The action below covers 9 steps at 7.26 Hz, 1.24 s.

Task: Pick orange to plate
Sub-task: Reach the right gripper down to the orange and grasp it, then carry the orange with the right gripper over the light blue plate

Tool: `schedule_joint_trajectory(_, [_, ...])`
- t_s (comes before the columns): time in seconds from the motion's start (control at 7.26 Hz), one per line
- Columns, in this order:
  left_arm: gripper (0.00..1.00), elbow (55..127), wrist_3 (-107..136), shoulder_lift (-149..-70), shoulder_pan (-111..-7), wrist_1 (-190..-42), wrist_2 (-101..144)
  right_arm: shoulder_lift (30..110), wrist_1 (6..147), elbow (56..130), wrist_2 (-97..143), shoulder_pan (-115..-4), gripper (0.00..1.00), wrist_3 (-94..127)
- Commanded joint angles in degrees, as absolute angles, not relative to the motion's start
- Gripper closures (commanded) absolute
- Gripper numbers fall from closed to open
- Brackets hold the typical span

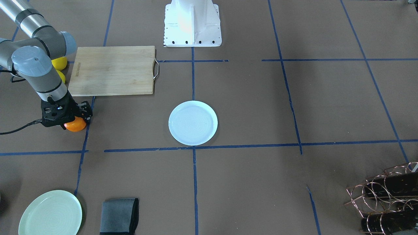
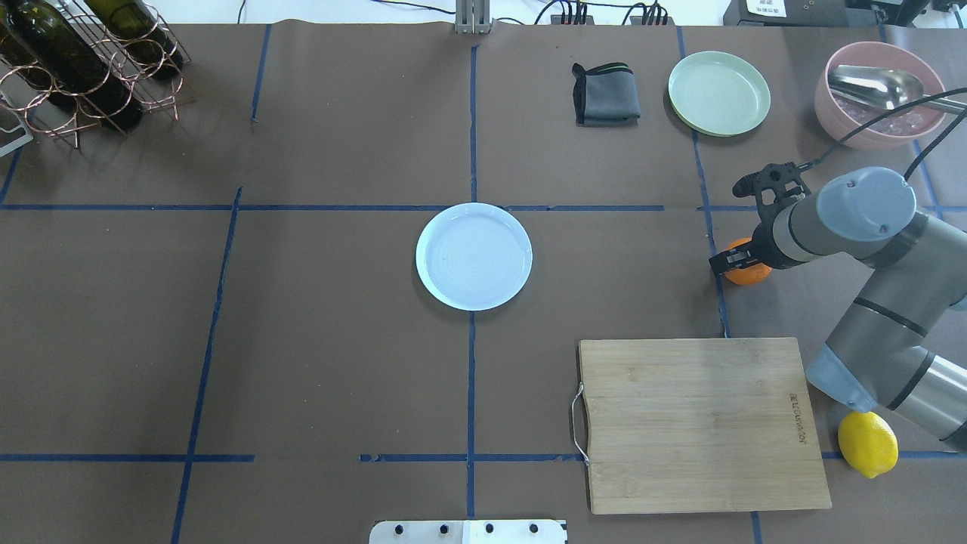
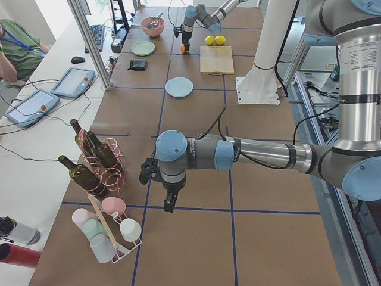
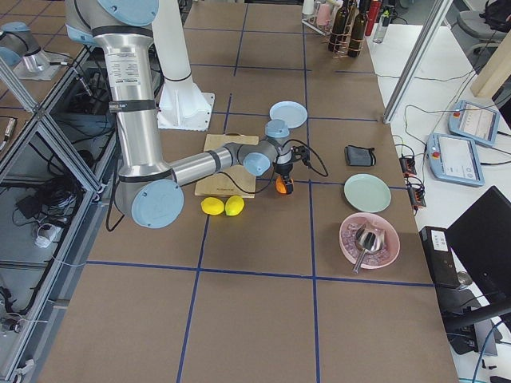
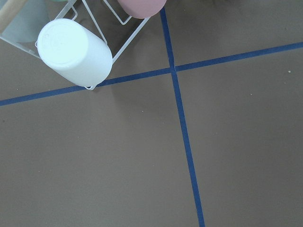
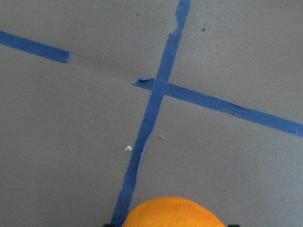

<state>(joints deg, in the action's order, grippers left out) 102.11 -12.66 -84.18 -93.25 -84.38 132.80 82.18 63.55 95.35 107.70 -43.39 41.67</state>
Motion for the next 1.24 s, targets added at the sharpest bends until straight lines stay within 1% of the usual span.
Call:
schedule_joint_trajectory(0.0, [0.0,102.2,-12.7,-84.2,-93.3,-84.4,132.8,80.4,64.2,97.0,107.9,-43.3,0.71,41.9])
schedule_joint_trajectory(0.14, [0.0,102.2,-12.7,-84.2,-93.3,-84.4,132.8,76.5,64.7,96.3,107.8,-42.3,0.7,45.3])
schedule_joint_trajectory(0.28, [0.0,102.2,-12.7,-84.1,-93.3,-84.4,132.8,70.4,69.6,95.7,107.5,-39.6,0.69,50.3])
schedule_joint_trajectory(0.41, [0.0,102.3,-12.7,-84.0,-93.3,-84.4,132.8,61.4,77.9,94.0,105.7,-37.4,0.66,54.5])
schedule_joint_trajectory(0.55, [0.0,102.4,-12.7,-83.9,-93.3,-84.4,132.8,53.3,82.3,90.5,102.7,-35.4,0.66,59.3])
schedule_joint_trajectory(0.69, [0.0,102.3,-12.7,-84.0,-93.3,-84.4,132.8,45.3,83.0,83.4,101.3,-33.4,0.65,63.4])
schedule_joint_trajectory(0.83, [0.0,102.3,-12.7,-83.9,-93.3,-84.4,132.8,39.0,83.0,76.4,98.7,-31.8,0.65,65.5])
schedule_joint_trajectory(0.96, [0.0,102.4,-12.7,-83.8,-93.3,-84.4,132.8,35.1,83.0,71.2,97.0,-30.3,0.64,67.5])
schedule_joint_trajectory(1.1, [0.0,102.4,-12.7,-83.8,-93.3,-84.4,132.8,34.8,83.0,70.2,95.3,-28.8,0.63,67.5])
